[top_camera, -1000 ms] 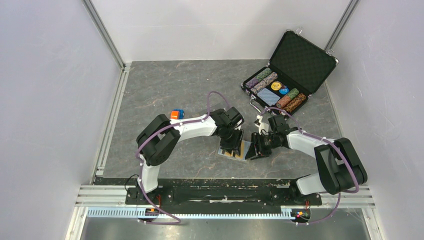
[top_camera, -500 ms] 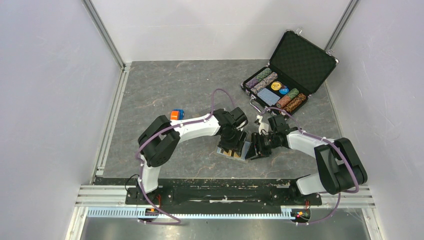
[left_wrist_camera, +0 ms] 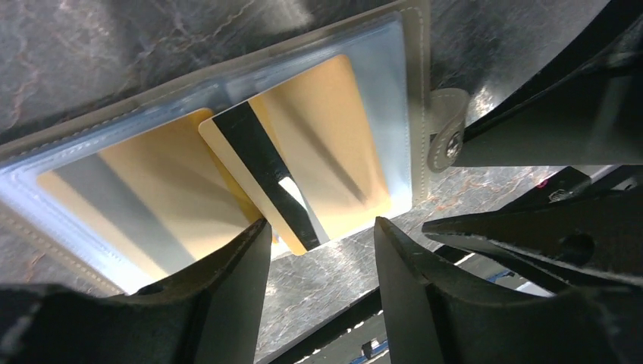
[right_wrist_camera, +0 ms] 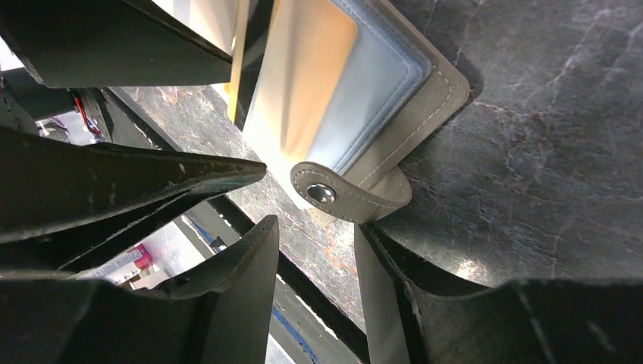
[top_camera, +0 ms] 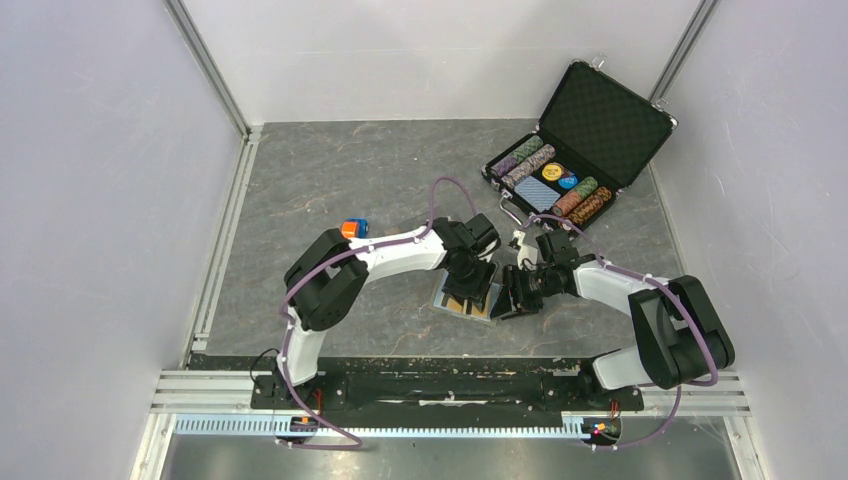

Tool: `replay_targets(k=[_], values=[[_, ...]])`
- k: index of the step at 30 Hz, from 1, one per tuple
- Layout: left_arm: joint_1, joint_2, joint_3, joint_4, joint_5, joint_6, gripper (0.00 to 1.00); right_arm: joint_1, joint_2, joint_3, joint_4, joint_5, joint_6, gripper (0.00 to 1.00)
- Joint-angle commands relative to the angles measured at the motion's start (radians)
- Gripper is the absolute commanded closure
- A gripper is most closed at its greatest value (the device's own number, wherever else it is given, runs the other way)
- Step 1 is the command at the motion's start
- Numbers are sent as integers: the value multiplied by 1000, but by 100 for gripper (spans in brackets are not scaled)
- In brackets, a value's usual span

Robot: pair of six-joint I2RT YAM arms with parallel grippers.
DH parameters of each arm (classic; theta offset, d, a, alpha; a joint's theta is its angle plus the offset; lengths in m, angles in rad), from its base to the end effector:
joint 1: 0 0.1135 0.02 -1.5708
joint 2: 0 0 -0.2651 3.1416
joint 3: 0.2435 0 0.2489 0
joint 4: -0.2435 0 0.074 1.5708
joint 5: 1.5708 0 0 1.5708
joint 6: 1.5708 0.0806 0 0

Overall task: Put the credit cards into the card holder
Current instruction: Insert the credit card into the card holder.

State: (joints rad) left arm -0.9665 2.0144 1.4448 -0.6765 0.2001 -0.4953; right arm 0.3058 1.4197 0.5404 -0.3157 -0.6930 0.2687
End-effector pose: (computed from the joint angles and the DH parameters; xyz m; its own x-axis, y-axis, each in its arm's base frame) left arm 0.2245 -0.3534 0.1282 -0.8742 0.4463 -0.1911 0.4853 0.8147 -0.3174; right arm 0.2041 0.1184 0.1013 -0.9761 -0.0940 -0.1961 -0.2034 0.7136 0.6704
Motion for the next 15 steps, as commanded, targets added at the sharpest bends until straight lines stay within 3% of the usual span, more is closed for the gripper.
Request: replay_targets(k=[1, 7, 15], values=[[-4, 12, 10, 94, 90, 27, 43, 3, 13, 10, 2, 71, -38, 55], [-5, -65, -28, 178, 109, 8, 46, 4, 10, 16, 1, 72, -34, 55], [9, -140, -103, 187, 35, -2, 34, 4, -4, 28, -10, 71, -38, 55]])
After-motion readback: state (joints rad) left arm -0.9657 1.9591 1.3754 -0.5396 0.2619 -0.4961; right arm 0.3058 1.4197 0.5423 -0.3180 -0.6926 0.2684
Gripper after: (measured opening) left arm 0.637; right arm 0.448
